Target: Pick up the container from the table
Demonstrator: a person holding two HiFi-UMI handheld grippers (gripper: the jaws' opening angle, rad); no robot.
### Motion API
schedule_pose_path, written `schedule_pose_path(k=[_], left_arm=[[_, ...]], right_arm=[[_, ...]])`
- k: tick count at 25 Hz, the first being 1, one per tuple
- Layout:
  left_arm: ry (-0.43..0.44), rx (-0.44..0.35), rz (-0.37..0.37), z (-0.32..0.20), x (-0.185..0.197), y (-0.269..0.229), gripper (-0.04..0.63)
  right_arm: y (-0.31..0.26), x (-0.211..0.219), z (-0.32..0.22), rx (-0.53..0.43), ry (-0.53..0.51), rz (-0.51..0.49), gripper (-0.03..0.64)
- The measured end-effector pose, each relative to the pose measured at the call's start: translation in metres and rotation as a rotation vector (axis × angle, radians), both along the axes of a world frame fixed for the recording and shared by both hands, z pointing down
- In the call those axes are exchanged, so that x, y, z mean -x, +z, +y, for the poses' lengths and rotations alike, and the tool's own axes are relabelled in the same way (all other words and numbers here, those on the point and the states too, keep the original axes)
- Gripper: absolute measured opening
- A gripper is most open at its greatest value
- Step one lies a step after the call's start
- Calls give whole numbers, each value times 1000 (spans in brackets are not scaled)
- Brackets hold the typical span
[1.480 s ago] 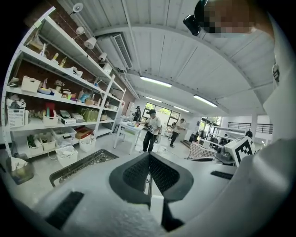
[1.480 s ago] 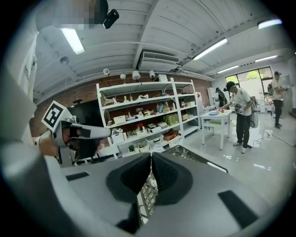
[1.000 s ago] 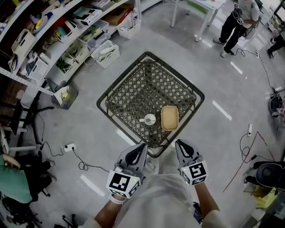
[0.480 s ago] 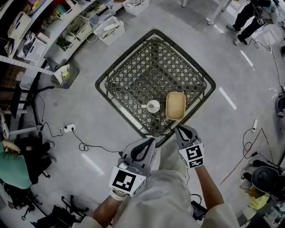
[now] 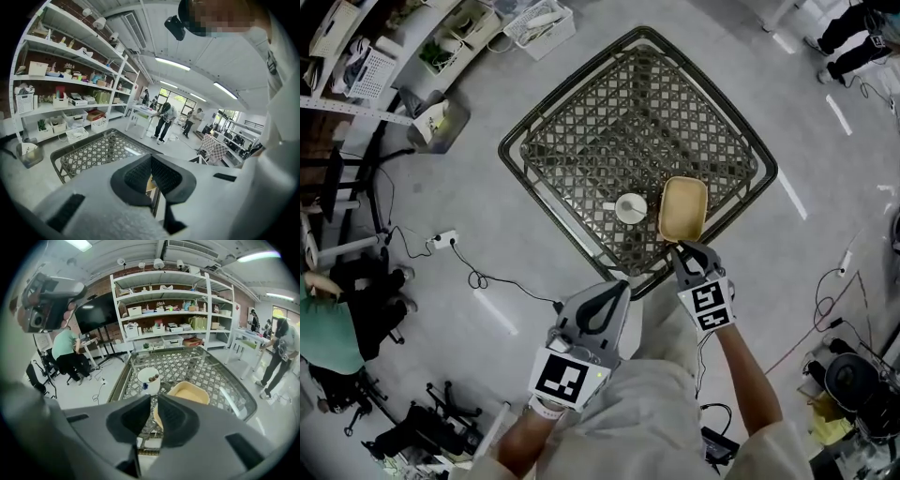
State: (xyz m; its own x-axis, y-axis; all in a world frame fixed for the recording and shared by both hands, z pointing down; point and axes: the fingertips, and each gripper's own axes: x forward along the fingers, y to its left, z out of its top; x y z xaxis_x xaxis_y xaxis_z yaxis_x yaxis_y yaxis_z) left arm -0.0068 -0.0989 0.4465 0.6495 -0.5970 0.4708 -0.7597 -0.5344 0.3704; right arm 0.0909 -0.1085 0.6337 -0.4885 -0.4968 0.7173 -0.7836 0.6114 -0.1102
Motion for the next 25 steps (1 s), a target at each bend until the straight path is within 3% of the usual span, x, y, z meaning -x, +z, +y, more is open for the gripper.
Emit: schedule_pose_path(k=[11,25], left_arm=[[-62,78,-9,-3,6,45,23],[-81,110,-16,-2,12,67,23]], right_arm=[[64,3,8,109,-118,107,65],[105,-1,8,73,-284,310,81]])
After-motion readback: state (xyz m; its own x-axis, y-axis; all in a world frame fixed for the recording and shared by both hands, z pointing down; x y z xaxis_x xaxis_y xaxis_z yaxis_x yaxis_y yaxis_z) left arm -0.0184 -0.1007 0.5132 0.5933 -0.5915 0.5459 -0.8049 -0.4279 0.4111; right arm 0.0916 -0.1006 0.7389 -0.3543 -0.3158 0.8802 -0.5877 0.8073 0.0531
